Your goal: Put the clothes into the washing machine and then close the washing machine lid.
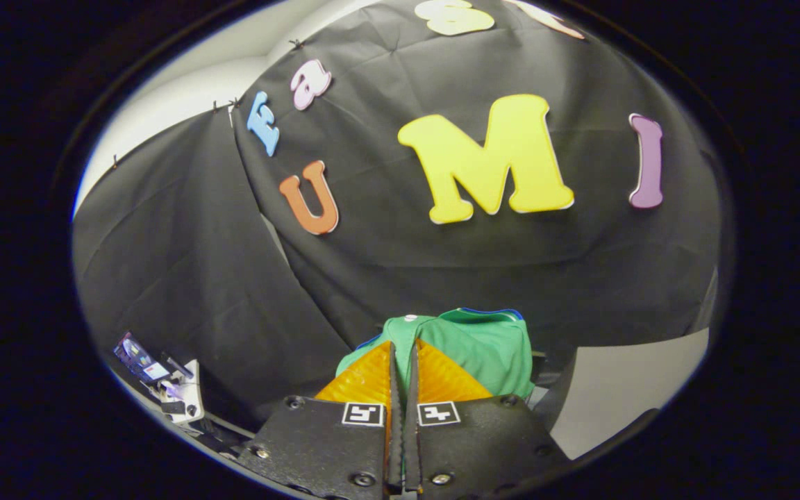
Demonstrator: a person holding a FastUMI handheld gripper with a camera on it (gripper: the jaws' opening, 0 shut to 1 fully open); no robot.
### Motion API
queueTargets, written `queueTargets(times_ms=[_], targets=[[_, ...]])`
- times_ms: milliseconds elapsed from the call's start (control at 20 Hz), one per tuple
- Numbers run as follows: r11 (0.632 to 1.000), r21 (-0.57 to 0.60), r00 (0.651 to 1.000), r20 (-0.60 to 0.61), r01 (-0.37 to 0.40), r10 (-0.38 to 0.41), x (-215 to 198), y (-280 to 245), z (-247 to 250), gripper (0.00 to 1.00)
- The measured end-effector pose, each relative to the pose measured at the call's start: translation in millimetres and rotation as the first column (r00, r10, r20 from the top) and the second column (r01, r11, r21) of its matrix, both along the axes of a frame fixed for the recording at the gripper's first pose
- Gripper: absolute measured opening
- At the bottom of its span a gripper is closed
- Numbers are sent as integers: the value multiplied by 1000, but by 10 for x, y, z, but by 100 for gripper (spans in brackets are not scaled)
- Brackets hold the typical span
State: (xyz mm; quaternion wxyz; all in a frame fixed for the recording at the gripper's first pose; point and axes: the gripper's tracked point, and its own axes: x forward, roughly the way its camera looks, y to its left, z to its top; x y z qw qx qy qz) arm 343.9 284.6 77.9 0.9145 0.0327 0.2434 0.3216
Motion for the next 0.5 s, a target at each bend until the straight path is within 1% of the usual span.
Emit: queueTargets(times_ms=[200, 500], targets=[[999, -49, 998, -69, -2, -1, 112, 197, -506, 5], [994, -111, 985, -174, -1, -19, 179, 464, -1268, 5]])
